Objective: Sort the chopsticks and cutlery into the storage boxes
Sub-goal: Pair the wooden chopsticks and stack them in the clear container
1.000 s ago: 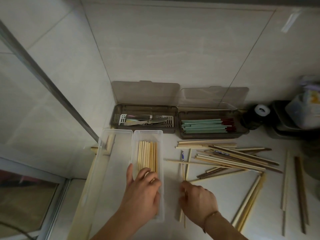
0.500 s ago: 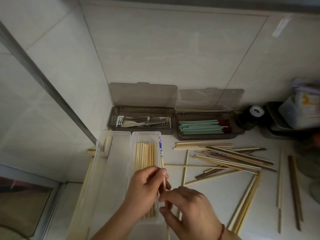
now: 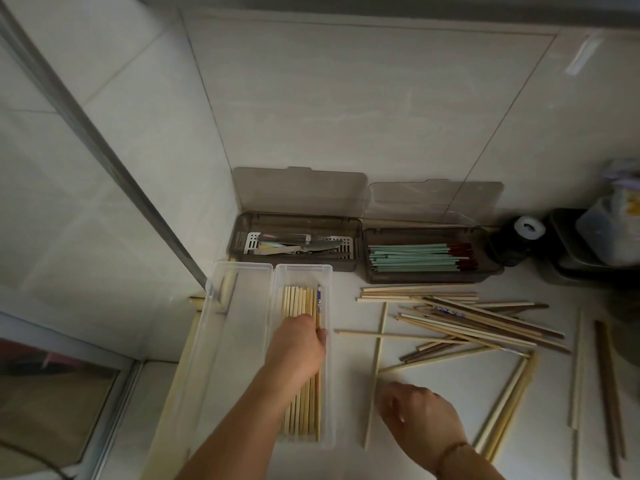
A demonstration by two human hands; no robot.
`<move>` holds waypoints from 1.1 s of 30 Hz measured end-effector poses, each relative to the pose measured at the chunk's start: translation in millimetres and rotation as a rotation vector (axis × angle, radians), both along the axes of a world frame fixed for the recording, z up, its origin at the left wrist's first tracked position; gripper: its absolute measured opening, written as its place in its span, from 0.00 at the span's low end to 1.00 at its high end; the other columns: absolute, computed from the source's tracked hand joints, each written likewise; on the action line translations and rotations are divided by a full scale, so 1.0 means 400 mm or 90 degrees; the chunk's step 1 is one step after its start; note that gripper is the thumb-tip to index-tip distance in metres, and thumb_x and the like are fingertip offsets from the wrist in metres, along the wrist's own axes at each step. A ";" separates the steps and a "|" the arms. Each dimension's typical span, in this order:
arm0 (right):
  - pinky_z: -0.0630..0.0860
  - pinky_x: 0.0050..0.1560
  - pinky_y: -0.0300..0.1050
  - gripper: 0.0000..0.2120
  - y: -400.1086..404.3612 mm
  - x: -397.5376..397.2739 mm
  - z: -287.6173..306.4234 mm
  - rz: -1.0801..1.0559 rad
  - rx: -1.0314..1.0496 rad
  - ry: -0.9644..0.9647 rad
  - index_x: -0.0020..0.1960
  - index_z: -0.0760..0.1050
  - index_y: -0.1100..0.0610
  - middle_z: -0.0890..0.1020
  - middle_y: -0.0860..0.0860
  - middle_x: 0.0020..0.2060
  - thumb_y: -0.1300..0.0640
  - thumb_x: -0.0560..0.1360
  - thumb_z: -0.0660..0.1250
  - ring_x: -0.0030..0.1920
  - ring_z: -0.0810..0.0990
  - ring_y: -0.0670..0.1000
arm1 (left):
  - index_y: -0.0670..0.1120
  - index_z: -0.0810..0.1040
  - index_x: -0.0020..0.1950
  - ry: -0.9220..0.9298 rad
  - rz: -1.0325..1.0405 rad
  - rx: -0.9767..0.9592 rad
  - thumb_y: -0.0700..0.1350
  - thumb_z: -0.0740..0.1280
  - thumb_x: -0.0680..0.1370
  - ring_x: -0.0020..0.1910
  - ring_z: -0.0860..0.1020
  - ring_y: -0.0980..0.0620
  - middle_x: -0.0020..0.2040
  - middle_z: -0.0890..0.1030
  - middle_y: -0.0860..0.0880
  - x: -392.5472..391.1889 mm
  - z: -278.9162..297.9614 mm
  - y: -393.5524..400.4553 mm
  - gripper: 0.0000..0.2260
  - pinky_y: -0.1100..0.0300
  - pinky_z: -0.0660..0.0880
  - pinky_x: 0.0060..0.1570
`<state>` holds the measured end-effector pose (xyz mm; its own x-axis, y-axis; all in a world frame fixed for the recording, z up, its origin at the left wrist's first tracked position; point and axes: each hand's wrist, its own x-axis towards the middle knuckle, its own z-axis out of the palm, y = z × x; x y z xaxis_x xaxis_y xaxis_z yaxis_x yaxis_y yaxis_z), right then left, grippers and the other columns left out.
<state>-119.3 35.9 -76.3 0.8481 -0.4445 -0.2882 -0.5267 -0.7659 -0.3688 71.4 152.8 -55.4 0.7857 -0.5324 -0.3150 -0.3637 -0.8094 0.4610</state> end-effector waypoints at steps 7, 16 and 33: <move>0.73 0.48 0.42 0.18 0.024 0.059 -0.018 -0.017 -0.091 0.101 0.54 0.74 0.49 0.82 0.49 0.51 0.40 0.77 0.52 0.53 0.80 0.53 | 0.44 0.78 0.49 0.006 0.021 0.056 0.49 0.60 0.81 0.41 0.78 0.51 0.41 0.78 0.50 0.015 -0.028 -0.044 0.11 0.60 0.73 0.39; 0.73 0.48 0.43 0.15 0.039 0.053 0.012 -0.053 -0.040 0.109 0.52 0.74 0.49 0.81 0.49 0.51 0.44 0.76 0.53 0.53 0.80 0.53 | 0.46 0.78 0.53 0.003 -0.146 0.071 0.41 0.64 0.79 0.44 0.79 0.52 0.45 0.79 0.50 -0.004 -0.025 -0.024 0.06 0.59 0.77 0.45; 0.70 0.38 0.26 0.10 0.023 -0.011 0.204 -0.170 0.244 0.117 0.37 0.78 0.50 0.83 0.40 0.30 0.49 0.75 0.67 0.34 0.78 0.35 | 0.49 0.71 0.66 -0.190 -0.222 0.102 0.81 0.50 0.66 0.65 0.68 0.44 0.66 0.77 0.44 -0.111 -0.023 0.305 0.44 0.42 0.47 0.67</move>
